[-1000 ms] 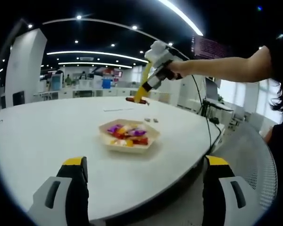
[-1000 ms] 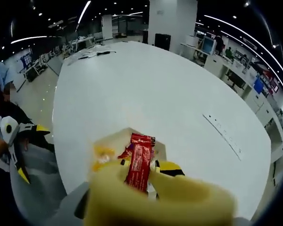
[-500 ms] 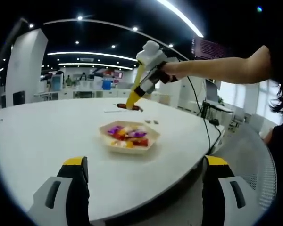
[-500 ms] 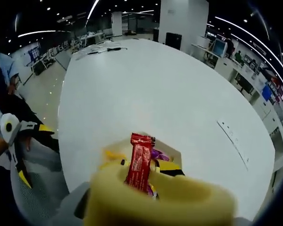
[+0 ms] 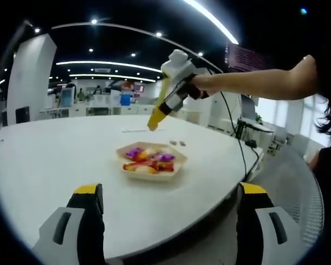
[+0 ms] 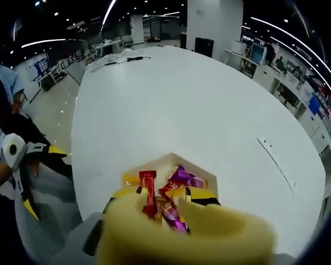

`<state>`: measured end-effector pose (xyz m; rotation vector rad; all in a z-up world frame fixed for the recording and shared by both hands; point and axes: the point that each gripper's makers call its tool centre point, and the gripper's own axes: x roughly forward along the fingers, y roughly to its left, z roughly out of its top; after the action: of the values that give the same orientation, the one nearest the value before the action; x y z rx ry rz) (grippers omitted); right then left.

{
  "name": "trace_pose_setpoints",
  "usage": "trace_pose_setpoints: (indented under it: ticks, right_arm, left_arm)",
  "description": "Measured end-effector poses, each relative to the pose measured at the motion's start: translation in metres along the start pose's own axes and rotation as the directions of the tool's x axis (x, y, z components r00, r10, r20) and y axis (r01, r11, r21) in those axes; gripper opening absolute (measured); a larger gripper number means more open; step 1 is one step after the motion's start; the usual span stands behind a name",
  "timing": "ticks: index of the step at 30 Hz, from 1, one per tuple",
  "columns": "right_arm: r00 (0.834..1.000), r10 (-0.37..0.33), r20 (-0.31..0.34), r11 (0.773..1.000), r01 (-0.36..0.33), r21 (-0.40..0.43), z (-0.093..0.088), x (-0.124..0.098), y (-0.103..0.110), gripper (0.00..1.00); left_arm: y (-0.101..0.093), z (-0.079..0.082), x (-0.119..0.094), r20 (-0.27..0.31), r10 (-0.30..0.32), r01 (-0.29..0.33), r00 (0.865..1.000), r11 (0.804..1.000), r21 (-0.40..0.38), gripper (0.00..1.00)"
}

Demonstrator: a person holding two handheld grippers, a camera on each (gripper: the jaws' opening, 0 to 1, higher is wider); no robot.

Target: Place the target food into the container with the food tongs after gripping and lifting it, then release it inside without dropping or visibly crushing the food.

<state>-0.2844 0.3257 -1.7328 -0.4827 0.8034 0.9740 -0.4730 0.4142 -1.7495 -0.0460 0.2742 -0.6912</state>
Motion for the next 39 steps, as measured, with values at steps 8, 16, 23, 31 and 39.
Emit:
trace_pose_setpoints:
  ticks: [8,16,23,31,39]
  right_arm:
    - [1.0,-0.017,0.001,1.0,0.017,0.02,-0.011,-0.006,-0.013,0.31]
    - [0.998,-0.065,-0.004,0.997,0.065,0.037,-0.033,-0.015,-0.043,0.32]
    - [0.972,-0.233,-0.009,0.963,0.232,0.141,-0.057,-0.026,-0.1,0.31]
    - [0.958,-0.28,-0.063,0.934,0.287,0.212,-0.092,-0.028,-0.14,0.31]
    - [0.932,-0.342,-0.124,0.847,0.362,0.389,-0.128,-0.024,-0.172,0.31]
  left_arm:
    - [-0.001,-0.001,0.001,-0.007,-0.002,0.002,1.0,1.0,0.002,0.97]
    - [-0.002,-0.003,0.002,-0.017,-0.007,0.007,1.0,1.0,0.001,0.97]
    - [-0.002,-0.005,0.002,-0.03,-0.008,0.008,1.0,1.0,-0.001,0.97]
    - [-0.002,-0.006,0.003,-0.043,-0.016,0.015,0.999,1.0,-0.004,0.96]
    - [-0.003,-0.006,0.003,-0.048,-0.017,0.017,0.999,1.0,0.0,0.97]
